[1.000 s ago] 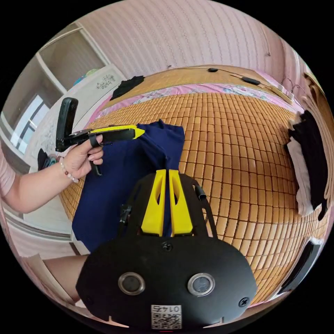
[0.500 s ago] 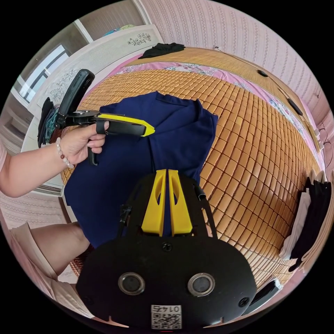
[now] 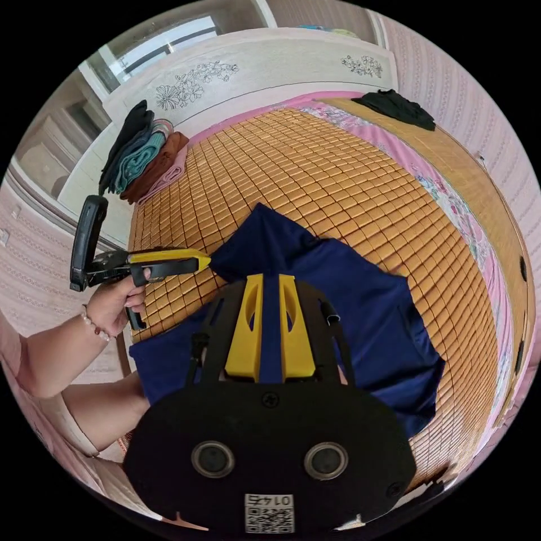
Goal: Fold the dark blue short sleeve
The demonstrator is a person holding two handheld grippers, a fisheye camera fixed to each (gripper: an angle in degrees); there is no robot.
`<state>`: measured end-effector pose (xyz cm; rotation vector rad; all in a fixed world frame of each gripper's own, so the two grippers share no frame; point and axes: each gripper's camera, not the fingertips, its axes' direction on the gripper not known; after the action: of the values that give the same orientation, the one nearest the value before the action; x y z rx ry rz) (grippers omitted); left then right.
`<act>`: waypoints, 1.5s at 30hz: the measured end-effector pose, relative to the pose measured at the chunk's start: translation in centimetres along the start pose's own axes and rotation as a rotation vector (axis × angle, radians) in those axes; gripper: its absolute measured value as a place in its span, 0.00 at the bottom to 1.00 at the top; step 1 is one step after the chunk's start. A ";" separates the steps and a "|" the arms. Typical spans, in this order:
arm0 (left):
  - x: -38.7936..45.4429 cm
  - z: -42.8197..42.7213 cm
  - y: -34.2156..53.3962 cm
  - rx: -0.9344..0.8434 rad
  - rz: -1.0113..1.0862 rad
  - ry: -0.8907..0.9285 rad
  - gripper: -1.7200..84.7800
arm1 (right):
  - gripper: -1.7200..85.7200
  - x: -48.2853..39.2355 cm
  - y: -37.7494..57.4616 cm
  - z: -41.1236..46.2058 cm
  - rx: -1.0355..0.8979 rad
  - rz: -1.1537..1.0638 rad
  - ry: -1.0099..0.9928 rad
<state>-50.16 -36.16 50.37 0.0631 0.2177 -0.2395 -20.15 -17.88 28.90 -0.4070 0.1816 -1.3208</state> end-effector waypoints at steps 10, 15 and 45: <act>-3.6 -0.8 -1.5 -0.046 -0.005 0.111 0.07 | 0.08 -2.8 -14.7 9.1 -0.182 -0.069 0.086; -3.5 -1.5 -2.7 -0.104 0.044 0.099 0.02 | 0.02 -0.3 -14.3 7.9 -0.119 0.047 0.031; 14.5 4.4 -0.5 -0.389 0.631 0.067 0.04 | 0.03 13.9 7.3 0.7 -0.085 0.429 0.026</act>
<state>-35.63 -40.33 51.46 -0.2455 0.2961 0.4350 -9.86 -29.73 28.06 -0.3965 0.3282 -0.8984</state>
